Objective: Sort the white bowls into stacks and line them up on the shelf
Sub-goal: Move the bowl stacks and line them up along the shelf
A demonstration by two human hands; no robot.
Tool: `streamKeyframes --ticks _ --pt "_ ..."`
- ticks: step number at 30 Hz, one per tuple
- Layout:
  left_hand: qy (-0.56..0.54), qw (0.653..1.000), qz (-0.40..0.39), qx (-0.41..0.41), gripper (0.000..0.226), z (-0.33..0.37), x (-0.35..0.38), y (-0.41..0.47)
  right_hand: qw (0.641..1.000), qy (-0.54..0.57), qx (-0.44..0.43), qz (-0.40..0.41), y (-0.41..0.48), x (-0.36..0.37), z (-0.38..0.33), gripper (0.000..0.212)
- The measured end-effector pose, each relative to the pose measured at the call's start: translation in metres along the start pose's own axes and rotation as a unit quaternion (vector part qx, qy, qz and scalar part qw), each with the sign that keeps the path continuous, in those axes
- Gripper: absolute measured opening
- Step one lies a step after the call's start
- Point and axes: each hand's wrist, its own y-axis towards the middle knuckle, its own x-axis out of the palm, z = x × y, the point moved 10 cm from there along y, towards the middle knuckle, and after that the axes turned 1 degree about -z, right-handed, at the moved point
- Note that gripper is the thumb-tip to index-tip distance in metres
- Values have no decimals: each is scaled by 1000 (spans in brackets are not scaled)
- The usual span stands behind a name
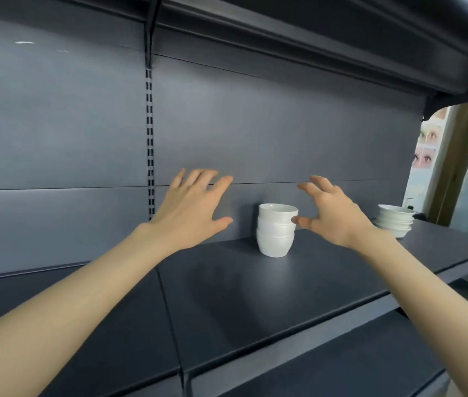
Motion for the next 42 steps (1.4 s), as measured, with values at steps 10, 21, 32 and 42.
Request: streamKeyframes --ticks 10,21,32,42 --pt "-39 999 -22 -3 76 33 92 91 999 38 1 -27 76 51 88 73" --pt "-135 976 -70 -158 91 52 178 111 955 251 -127 -93 146 111 126 81" --pt "-394 856 -71 -326 90 61 257 106 862 431 -141 -228 172 174 126 110" --pt "-478 807 -74 -338 85 60 294 104 808 493 -132 -293 176 201 117 111"
